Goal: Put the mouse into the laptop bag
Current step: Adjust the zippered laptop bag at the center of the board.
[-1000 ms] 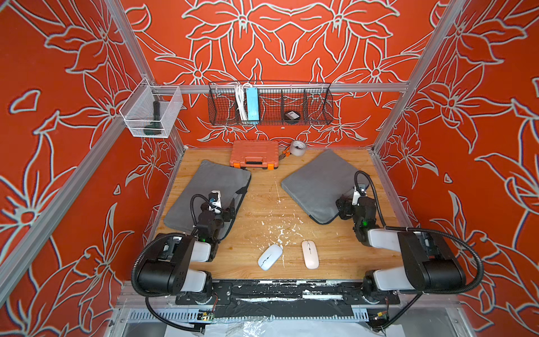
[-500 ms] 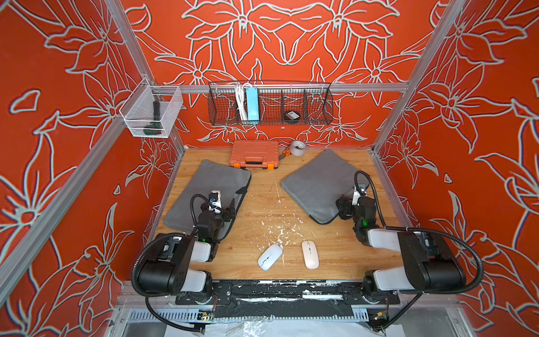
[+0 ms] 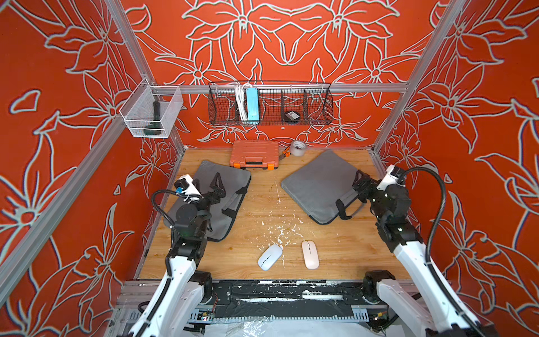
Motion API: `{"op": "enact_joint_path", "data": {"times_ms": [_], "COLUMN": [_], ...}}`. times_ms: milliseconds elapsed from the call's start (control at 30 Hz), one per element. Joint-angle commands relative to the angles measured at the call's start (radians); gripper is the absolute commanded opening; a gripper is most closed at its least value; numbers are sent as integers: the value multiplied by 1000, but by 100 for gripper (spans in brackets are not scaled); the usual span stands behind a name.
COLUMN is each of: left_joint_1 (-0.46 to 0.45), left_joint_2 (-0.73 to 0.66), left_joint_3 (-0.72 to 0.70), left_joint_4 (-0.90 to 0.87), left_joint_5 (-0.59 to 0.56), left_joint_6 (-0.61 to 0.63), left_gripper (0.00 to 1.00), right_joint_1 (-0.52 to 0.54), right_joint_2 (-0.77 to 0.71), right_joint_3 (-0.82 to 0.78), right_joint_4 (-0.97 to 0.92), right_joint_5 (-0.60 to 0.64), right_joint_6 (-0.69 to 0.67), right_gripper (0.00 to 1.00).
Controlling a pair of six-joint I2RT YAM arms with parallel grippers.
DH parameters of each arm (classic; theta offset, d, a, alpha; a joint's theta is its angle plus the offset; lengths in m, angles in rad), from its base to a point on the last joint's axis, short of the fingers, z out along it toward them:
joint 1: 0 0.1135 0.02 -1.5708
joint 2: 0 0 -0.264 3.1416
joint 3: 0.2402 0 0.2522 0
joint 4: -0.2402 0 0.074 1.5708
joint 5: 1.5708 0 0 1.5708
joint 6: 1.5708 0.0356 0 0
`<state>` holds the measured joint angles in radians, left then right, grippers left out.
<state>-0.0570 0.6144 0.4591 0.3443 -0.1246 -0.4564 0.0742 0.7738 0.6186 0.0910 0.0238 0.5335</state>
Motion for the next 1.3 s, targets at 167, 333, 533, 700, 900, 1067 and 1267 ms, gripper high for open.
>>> {"op": "enact_joint_path", "data": {"times_ms": [167, 333, 533, 700, 900, 1067, 1267], "left_joint_1": [14, 13, 14, 14, 16, 17, 19], "left_joint_2": [-420, -520, -208, -72, -57, -104, -208], "left_joint_3": [-19, -112, -202, -182, -203, -230, -295], "left_joint_4": [-706, -737, -607, -654, -747, -765, -713], "left_joint_5": [-9, 99, 137, 23, -138, -128, -85], "left_joint_6": [-361, -363, -403, -467, -630, -705, -724], "left_gripper": [97, 97, 97, 97, 97, 97, 97], "right_joint_1": [343, 554, 571, 598, 655, 665, 667], "right_joint_2": [70, 349, 701, 989, 1286, 1516, 1664], "right_joint_3": [-48, 153, 352, 588, 862, 1101, 1287], "right_joint_4": [63, -101, -99, -168, -214, -270, -289], "right_joint_5": [-243, -68, -131, -221, -285, -316, -349], "right_joint_6": [136, 15, 9, -7, -7, 25, 57], "right_gripper": [99, 99, 93, 93, 93, 92, 92]}}
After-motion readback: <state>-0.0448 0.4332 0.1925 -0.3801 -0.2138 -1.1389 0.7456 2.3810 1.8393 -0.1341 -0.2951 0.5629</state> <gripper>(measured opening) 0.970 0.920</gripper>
